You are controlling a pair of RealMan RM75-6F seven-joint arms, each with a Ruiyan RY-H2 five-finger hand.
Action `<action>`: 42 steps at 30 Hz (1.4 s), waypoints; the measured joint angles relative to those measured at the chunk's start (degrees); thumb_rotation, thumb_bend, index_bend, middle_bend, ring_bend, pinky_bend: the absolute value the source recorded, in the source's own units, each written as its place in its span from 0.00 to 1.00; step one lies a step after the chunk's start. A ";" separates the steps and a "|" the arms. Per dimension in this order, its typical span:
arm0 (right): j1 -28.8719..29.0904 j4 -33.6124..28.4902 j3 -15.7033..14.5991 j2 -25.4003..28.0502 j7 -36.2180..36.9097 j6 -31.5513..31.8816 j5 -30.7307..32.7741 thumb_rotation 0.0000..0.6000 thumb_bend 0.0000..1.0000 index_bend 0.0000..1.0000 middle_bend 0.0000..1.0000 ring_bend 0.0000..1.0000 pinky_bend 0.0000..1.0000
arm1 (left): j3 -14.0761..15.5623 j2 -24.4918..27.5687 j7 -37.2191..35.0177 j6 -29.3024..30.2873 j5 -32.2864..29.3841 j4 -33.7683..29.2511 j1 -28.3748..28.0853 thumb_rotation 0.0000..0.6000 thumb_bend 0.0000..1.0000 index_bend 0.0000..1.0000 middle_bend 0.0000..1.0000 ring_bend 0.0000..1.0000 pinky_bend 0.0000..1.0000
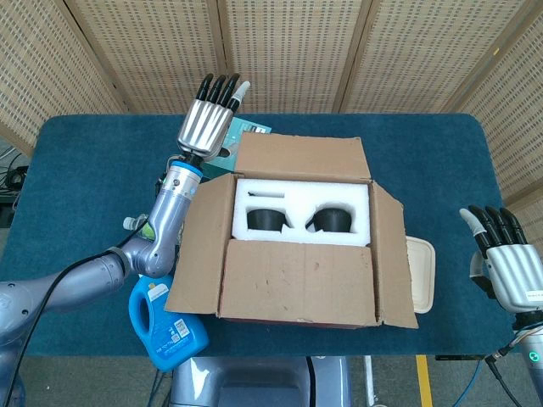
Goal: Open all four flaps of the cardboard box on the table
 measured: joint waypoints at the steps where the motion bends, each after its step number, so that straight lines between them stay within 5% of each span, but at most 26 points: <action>1: 0.03 -0.17 0.00 0.00 -0.15 0.03 -0.13 1.00 0.87 0.01 0.08 0.00 0.00 | -0.11 0.61 -0.13 0.01 -0.01 -0.75 0.18 0.86 0.22 0.00 0.00 0.00 0.00; 10: -0.30 -1.00 -0.09 0.38 -0.69 0.52 -0.41 1.00 0.87 0.01 0.08 0.00 0.00 | -0.65 7.80 -1.92 -2.10 -2.05 -12.20 2.72 0.86 0.31 0.01 0.00 0.00 0.00; 19: -0.20 -1.23 -0.31 0.03 -0.86 0.25 -0.83 1.00 0.87 0.01 0.08 0.00 0.00 | 1.21 19.06 -4.72 -9.51 -7.67 -27.52 5.34 0.93 0.46 0.17 0.00 0.00 0.00; 21: -0.20 -1.30 -0.30 0.03 -0.90 0.25 -0.86 1.00 0.87 0.01 0.08 0.00 0.00 | 2.27 21.54 -5.76 -11.32 -8.37 -30.43 5.90 0.85 0.46 0.20 0.00 0.00 0.00; 23: -0.30 -1.38 -0.40 0.00 -0.96 0.42 -1.04 1.00 0.87 0.01 0.08 0.00 0.00 | 2.95 22.70 -6.57 -12.25 -8.57 -31.93 6.23 0.62 0.46 0.25 0.00 0.00 0.00; 26: -0.53 -1.46 -0.51 0.00 -0.98 0.73 -1.23 1.00 0.87 0.01 0.08 0.00 0.00 | 4.03 24.04 -8.54 -13.59 -8.74 -33.99 6.77 0.43 0.45 0.31 0.00 0.00 0.00; 42: -1.59 -1.18 -0.94 -0.01 -0.08 1.76 -1.38 1.00 0.87 0.01 0.08 0.00 0.00 | 7.77 22.77 -18.07 -15.49 -2.94 -39.26 9.67 0.30 0.43 0.34 0.00 0.00 0.00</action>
